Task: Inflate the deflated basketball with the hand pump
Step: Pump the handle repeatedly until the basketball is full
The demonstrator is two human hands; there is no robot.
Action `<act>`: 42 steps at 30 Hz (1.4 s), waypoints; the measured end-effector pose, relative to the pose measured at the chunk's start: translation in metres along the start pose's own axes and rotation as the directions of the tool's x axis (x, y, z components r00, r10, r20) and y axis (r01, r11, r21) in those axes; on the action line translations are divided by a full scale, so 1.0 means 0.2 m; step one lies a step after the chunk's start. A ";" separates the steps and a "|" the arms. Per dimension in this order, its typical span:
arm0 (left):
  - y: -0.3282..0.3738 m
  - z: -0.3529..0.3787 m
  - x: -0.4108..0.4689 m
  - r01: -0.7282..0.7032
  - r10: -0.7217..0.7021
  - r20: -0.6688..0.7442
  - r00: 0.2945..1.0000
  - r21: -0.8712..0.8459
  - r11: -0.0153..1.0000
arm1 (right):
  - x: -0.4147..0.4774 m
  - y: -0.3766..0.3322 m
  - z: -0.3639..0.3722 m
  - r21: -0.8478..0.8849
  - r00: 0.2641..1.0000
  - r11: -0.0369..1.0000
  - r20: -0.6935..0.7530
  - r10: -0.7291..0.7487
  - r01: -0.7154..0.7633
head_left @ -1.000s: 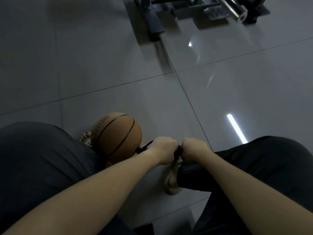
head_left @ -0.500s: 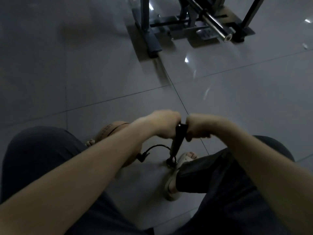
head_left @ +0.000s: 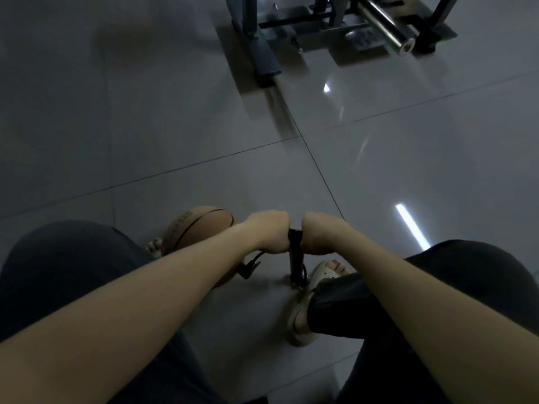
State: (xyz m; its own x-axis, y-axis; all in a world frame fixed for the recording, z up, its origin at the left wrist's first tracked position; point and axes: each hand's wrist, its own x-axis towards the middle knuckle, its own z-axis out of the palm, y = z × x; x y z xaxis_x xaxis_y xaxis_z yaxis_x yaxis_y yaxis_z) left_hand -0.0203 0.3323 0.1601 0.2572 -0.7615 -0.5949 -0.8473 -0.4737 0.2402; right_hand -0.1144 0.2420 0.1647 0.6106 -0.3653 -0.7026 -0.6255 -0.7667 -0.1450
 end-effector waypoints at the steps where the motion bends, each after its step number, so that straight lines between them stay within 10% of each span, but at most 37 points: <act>1: -0.02 0.04 0.01 0.009 -0.009 0.010 1.000 0.001 1.000 | 0.02 -0.01 0.04 -0.015 1.000 1.000 0.001 -0.007 0.007; 14: 0.16 0.36 -0.10 -0.019 0.021 0.034 0.999 -0.065 0.998 | -0.12 0.10 0.32 -0.105 0.997 0.994 0.073 0.021 -0.013; 26: 0.18 -0.41 -0.25 -0.047 0.046 -0.014 0.999 -0.056 0.997 | -0.36 0.03 -0.41 0.106 0.998 0.994 0.069 0.003 -0.010; 34: 0.17 0.04 -0.08 -0.050 0.049 -0.024 0.998 -0.046 0.998 | -0.18 0.13 0.04 -0.090 0.996 0.996 -0.081 -0.027 0.019; 42: 0.17 0.38 0.02 -0.051 0.049 -0.022 0.999 -0.071 0.996 | -0.01 0.21 0.32 -0.167 0.997 0.986 0.074 -0.006 0.018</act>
State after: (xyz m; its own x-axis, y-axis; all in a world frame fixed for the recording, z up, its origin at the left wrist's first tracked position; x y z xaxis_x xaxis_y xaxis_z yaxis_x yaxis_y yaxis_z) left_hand -0.0836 0.3456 0.1080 0.2254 -0.7937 -0.5651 -0.8242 -0.4646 0.3239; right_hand -0.1726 0.2431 0.1152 0.5769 -0.3209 -0.7511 -0.5243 -0.8506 -0.0393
